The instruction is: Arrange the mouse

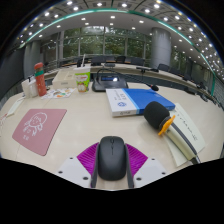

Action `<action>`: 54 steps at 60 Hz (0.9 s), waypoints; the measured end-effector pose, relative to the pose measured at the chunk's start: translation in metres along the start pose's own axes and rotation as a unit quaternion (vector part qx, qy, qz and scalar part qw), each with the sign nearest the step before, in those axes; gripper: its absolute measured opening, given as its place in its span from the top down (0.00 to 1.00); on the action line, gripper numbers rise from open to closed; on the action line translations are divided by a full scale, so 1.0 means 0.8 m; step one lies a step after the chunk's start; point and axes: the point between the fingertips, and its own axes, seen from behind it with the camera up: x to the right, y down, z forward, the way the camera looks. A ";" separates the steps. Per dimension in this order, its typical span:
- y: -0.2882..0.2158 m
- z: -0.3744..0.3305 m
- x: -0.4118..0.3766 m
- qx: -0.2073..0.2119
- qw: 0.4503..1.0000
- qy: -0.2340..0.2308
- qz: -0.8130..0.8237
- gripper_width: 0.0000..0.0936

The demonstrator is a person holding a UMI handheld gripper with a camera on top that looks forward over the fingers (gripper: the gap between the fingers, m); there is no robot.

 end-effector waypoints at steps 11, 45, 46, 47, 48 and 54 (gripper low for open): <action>-0.006 -0.004 0.002 -0.010 1.000 0.020 -0.005 0.64; -0.173 -0.030 -0.328 0.052 0.998 -0.031 0.013 0.65; -0.165 -0.023 -0.337 0.045 0.998 -0.032 0.013 0.65; -0.157 -0.016 -0.344 0.038 0.999 -0.032 0.012 0.65; -0.149 -0.010 -0.351 0.030 0.999 -0.032 0.012 0.65; -0.105 0.025 -0.377 0.001 1.000 -0.029 0.010 0.64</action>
